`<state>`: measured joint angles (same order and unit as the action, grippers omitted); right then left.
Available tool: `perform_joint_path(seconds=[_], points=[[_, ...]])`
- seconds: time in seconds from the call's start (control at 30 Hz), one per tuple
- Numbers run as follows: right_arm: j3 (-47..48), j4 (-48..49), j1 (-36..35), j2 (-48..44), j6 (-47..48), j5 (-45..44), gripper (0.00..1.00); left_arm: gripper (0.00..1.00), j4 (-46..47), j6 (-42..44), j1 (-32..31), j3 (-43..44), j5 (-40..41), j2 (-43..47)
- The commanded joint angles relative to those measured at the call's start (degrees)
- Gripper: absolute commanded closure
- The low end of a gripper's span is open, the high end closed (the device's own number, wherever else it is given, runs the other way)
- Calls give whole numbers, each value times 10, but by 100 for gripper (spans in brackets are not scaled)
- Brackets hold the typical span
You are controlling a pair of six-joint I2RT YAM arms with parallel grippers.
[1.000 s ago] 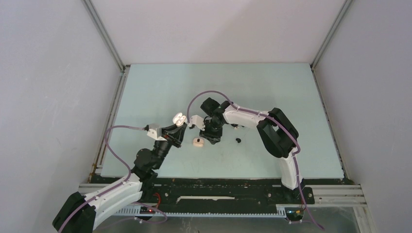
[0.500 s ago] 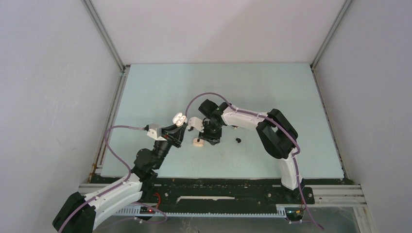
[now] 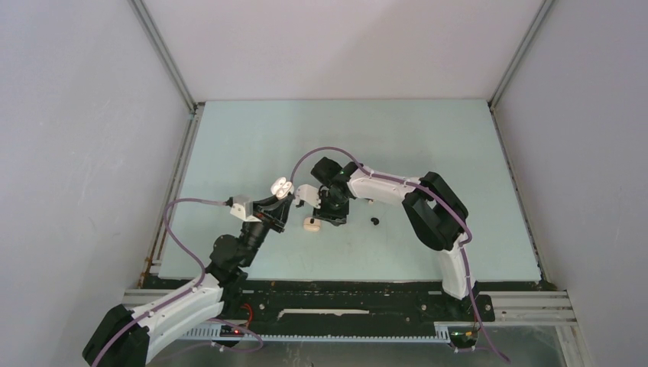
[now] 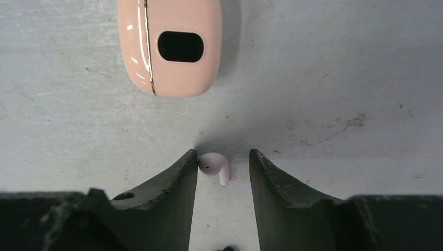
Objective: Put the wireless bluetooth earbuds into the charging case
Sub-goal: Pick up the right earbud from the center of the board.
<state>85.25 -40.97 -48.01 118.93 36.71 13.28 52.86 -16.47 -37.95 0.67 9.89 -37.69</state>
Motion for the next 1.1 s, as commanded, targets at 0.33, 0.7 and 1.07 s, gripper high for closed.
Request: perform_joint_path(seconds=[0.33, 0.7, 1.07], points=[[-16, -25, 11, 36, 14, -36, 50, 100, 15, 13, 3, -59, 1, 4], [-14, -30, 16, 43, 19, -31, 62, 100, 15, 13, 2, -58, -2, 4], [4, -62, 65, -47, -27, 58, 81, 100, 14, 12, 3, -58, 1, 0]])
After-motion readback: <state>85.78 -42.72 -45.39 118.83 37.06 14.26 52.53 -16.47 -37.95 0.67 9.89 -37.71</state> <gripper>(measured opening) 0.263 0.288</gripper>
